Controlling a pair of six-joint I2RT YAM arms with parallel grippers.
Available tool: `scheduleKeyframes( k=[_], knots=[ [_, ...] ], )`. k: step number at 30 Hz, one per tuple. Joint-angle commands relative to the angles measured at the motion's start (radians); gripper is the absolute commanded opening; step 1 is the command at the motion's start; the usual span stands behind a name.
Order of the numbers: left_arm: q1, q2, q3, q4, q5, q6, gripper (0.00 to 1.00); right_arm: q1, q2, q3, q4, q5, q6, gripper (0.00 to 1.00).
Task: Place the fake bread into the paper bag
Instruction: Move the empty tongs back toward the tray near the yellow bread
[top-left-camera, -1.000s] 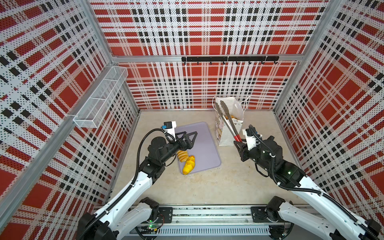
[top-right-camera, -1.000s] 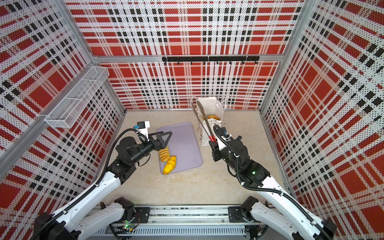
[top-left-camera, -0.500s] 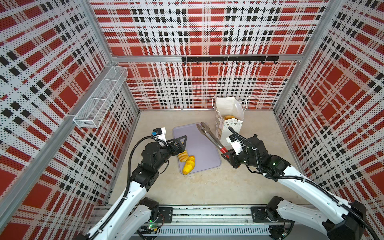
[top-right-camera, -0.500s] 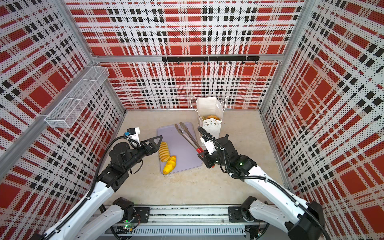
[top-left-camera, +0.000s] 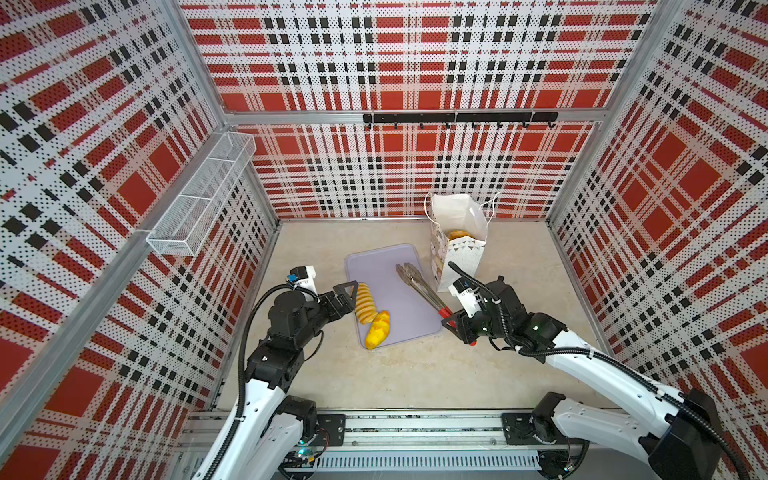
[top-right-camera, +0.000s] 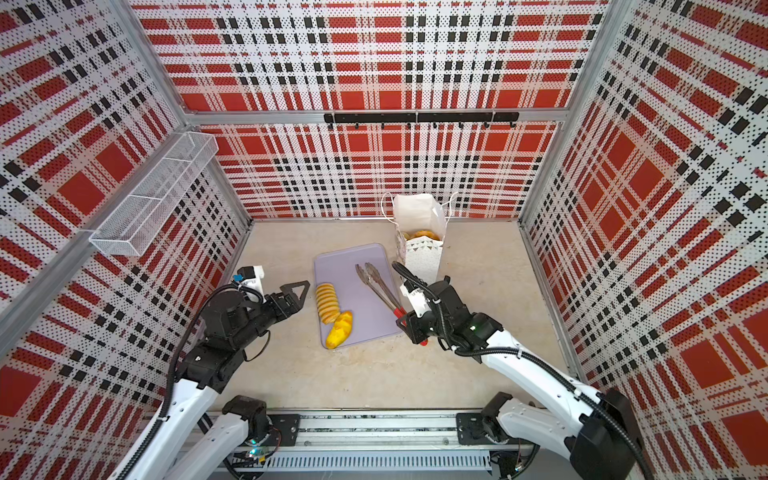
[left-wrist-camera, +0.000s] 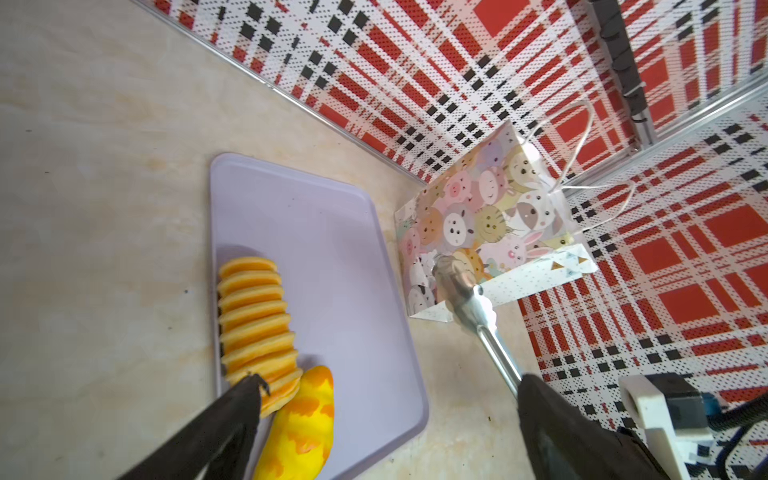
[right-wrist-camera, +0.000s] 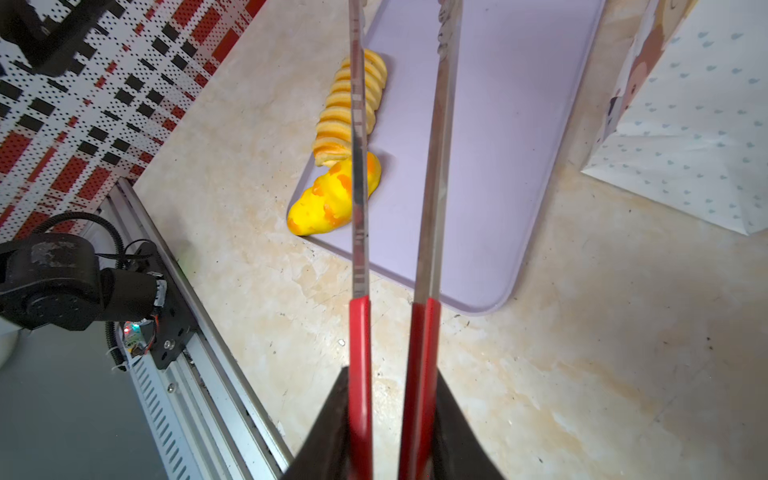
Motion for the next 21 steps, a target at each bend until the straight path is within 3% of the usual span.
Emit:
scheduleKeyframes(
  k=[1,6,14,21],
  knots=[
    [0.046,-0.023,0.051,-0.128,0.053,0.064,0.98,0.007,0.035,0.034,0.025,-0.023,-0.003,0.28],
    [0.105,-0.002,0.042,-0.159,0.147,0.103,0.98,0.012,0.087,0.071,-0.008,-0.069,-0.020,0.28],
    [0.140,0.071,0.002,-0.144,0.261,0.156,0.98,0.104,0.081,0.097,-0.152,0.011,-0.083,0.27],
    [0.149,0.146,-0.001,-0.131,0.331,0.191,0.98,0.158,0.039,0.054,-0.187,0.043,0.052,0.27]
  ],
)
